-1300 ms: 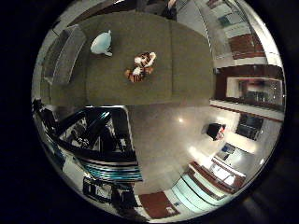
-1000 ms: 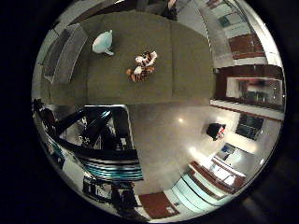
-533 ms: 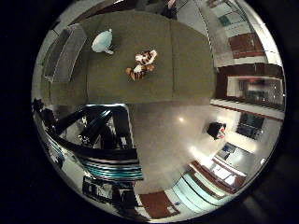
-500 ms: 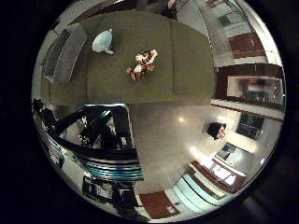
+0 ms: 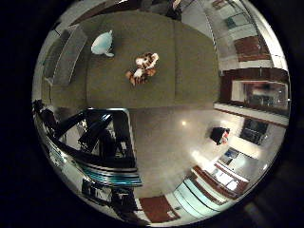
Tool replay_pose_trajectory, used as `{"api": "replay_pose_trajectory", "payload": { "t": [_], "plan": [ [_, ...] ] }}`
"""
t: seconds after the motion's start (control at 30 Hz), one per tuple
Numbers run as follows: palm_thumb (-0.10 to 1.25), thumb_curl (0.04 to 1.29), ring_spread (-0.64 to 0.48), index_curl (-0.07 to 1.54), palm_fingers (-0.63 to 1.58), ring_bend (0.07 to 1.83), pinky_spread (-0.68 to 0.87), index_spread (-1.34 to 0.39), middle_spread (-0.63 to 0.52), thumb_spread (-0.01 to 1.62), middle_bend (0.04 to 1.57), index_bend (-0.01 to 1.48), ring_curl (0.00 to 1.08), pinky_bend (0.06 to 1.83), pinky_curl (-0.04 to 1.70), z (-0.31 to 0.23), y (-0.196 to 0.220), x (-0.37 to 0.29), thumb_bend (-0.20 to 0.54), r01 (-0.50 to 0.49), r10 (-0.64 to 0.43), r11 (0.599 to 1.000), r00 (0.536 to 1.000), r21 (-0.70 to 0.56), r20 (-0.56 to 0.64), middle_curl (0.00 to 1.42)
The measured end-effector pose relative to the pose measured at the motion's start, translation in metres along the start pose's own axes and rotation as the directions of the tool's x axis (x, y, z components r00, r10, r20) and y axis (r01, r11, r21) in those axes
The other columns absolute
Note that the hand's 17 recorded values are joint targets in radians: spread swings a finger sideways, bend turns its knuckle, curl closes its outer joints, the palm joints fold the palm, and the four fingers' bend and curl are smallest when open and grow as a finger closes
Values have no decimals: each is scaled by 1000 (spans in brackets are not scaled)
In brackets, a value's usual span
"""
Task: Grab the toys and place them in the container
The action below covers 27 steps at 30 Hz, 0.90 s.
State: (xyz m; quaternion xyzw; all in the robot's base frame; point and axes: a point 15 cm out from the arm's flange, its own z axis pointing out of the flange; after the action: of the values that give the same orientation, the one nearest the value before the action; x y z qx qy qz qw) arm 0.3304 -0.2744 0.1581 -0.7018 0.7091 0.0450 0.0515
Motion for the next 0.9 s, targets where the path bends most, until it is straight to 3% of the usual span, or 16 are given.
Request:
{"api": "replay_pose_trajectory", "payload": {
  "t": [0.47, 0.9],
  "plan": [
    [788, 374, 201, 373, 85, 185, 345, -347, 49, 1124, 182, 241, 179, 337, 190, 21, -39, 15, -23, 17, -17, 1000, 1000, 10, -17, 282],
    [643, 360, 215, 340, 61, 200, 361, -307, 95, 1148, 183, 178, 226, 388, 200, 83, -97, 77, -22, -133, 134, 991, 991, 26, -18, 281]
  ]
}}
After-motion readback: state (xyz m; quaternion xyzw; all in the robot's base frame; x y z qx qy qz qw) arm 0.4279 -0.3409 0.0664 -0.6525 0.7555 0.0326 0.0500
